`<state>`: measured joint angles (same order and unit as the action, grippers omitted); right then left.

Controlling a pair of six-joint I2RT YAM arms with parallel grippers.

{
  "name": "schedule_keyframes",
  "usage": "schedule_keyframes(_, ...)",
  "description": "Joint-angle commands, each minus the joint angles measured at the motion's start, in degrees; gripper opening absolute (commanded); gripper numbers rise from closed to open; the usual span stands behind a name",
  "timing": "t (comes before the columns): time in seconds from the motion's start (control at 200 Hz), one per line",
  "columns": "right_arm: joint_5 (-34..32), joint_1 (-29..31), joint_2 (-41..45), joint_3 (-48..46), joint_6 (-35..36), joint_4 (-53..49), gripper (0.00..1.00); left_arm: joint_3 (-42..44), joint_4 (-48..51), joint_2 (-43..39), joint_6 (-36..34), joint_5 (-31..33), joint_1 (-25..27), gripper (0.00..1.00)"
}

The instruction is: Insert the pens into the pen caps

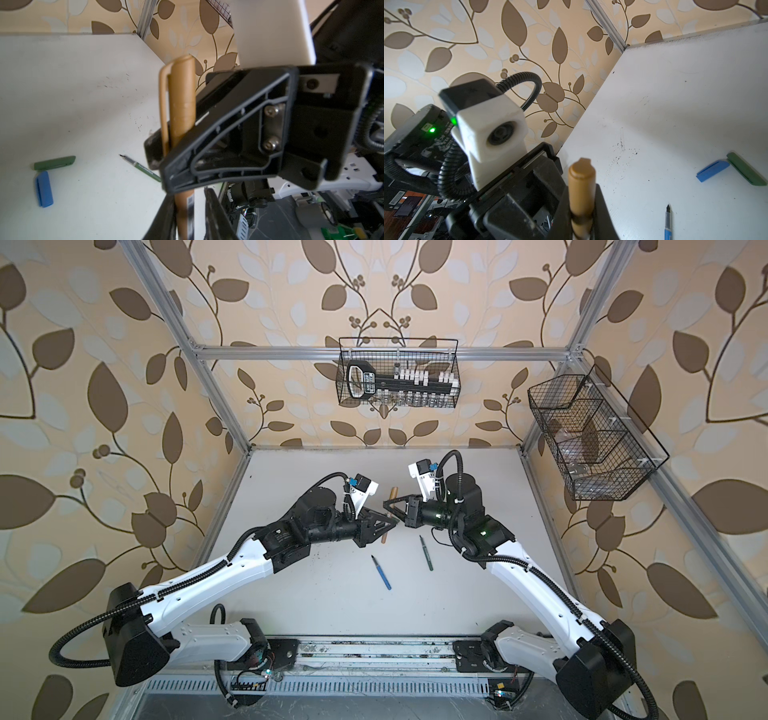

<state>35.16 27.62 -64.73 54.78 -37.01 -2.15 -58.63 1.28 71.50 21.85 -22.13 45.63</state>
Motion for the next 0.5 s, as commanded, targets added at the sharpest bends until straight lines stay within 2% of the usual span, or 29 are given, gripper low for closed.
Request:
schedule_keyframes(0.0, 0.14, 0.0, 1.25, -1.78, -0.76, 2.03, 0.0, -2.45, -1.9, -0.26, -0.66, -1.6, 0.12, 0.13)
schedule_keyframes(0.115, -0.6, -0.32, 1.77, -1.79, -1.06, 2.53, 0.0, -2.47, -1.72, -0.05, -0.74, -2.01, 0.16, 0.1)
schedule_keyframes(0.18, -0.57, -0.32, 1.64, -1.7, -1.14, 3.11, 0.0, -2.45, -1.72, -0.01, -0.81, -2.38, 0.16, 0.03)
schedule_keyframes(0.195, -0.61, -0.3, 1.6, -1.61, -1.15, 3.12, 0.04, -2.52, -1.65, 0.03, -0.87, -2.46, 0.16, 0.02)
schedule_keyframes(0.225, -0.74, -0.28, 1.54, -1.42, -1.13, 3.03, 0.18, -2.54, -1.55, 0.04, -0.97, -2.57, 0.16, 0.0)
schedule_keyframes(0.245, -0.83, -0.28, 1.54, -1.27, -1.04, 2.88, 0.24, -2.61, -1.42, 0.04, -1.09, -2.57, 0.16, 0.0)
schedule_keyframes(0.315, -1.39, -0.74, 1.95, -0.66, -0.14, 1.9, 0.3, -2.93, -0.87, 0.08, -1.55, -2.82, 0.16, 0.0)
schedule_keyframes(0.39, -1.36, -1.86, 2.24, 0.44, 0.74, 0.59, 0.43, -2.89, -0.62, -0.04, -1.77, -3.24, 0.16, 0.0)
schedule_keyframes(0.495, -0.89, -3.5, 2.17, 1.6, 1.0, 0.39, 0.47, -2.65, -0.58, -0.14, -1.71, -3.61, 0.16, 0.0)
